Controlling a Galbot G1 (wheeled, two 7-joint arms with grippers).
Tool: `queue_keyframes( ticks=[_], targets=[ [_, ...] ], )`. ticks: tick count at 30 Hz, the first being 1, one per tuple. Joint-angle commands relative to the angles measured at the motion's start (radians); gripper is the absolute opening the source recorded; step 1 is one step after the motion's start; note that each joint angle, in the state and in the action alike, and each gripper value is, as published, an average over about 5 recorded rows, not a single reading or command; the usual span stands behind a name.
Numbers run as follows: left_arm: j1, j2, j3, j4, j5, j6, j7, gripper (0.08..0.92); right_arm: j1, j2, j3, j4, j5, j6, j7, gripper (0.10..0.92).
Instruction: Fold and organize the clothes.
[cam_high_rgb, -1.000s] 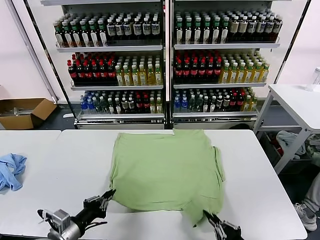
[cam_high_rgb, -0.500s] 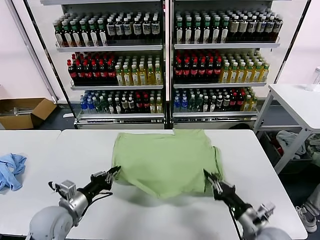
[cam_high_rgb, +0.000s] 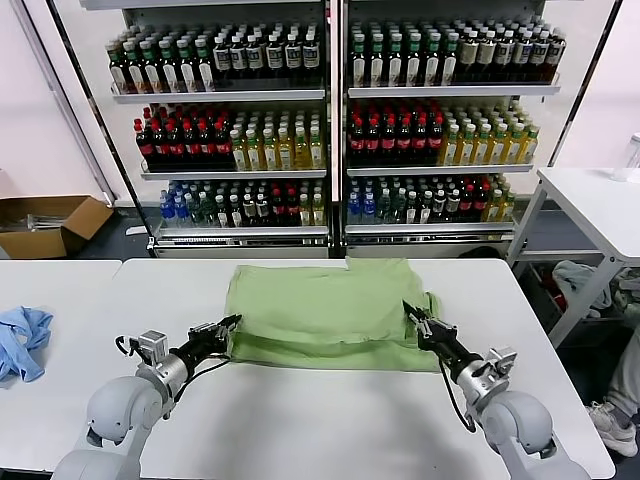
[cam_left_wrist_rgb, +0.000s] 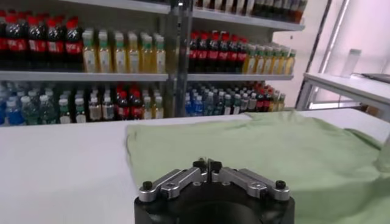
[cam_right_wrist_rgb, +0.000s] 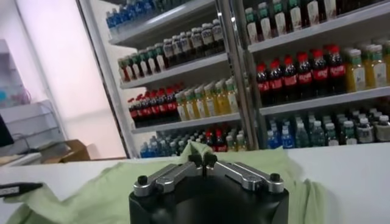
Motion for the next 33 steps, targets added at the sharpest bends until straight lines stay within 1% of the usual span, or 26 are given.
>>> queue_keyframes(
  ticks=[1, 5, 7, 12, 17, 20, 22, 24, 26, 28, 30, 33],
  targets=[
    [-0.017, 0.005, -0.005, 0.034, 0.016, 0.003, -0.037, 0.157, 0.022, -0.009, -0.013, -0.014, -0.068, -0.015, 0.023, 0.34],
    [0.017, 0.008, -0.025, -0.005, 0.018, -0.002, -0.042, 0.263, -0.047, -0.021, 0.034, 0.05, -0.161, -0.081, 0.109, 0.453],
    [0.035, 0.008, -0.03, -0.022, 0.02, -0.002, -0.044, 0.323, -0.079, -0.028, 0.061, 0.086, -0.183, -0.13, 0.144, 0.514],
    [0.088, -0.002, -0.019, -0.061, 0.043, -0.005, -0.043, 0.471, -0.175, -0.049, 0.125, 0.17, -0.215, -0.191, 0.14, 0.652],
    [0.111, -0.02, 0.009, -0.054, 0.078, -0.01, -0.041, 0.609, -0.257, -0.045, 0.148, 0.216, -0.239, -0.21, 0.145, 0.78],
    [0.107, -0.024, 0.02, -0.037, 0.085, -0.011, -0.04, 0.696, -0.279, -0.029, 0.143, 0.212, -0.25, -0.215, 0.152, 0.811],
    [0.102, -0.025, 0.023, -0.027, 0.085, -0.01, -0.038, 0.755, -0.284, -0.017, 0.136, 0.202, -0.254, -0.223, 0.156, 0.798],
    [0.099, -0.023, 0.024, -0.018, 0.084, -0.009, -0.035, 0.796, -0.287, -0.01, 0.131, 0.188, -0.261, -0.231, 0.145, 0.756],
    [0.097, -0.02, 0.025, -0.013, 0.084, -0.005, -0.033, 0.813, -0.29, -0.007, 0.129, 0.175, -0.267, -0.236, 0.129, 0.696],
    [0.098, -0.017, 0.025, -0.011, 0.086, 0.007, -0.033, 0.812, -0.29, -0.007, 0.128, 0.162, -0.266, -0.237, 0.118, 0.644],
    [0.102, -0.013, 0.025, -0.009, 0.093, 0.018, -0.029, 0.788, -0.285, -0.006, 0.125, 0.149, -0.261, -0.238, 0.118, 0.583],
    [0.11, -0.01, 0.025, -0.003, 0.112, 0.022, -0.012, 0.715, -0.278, -0.006, 0.119, 0.133, -0.254, -0.239, 0.117, 0.497]
  ],
)
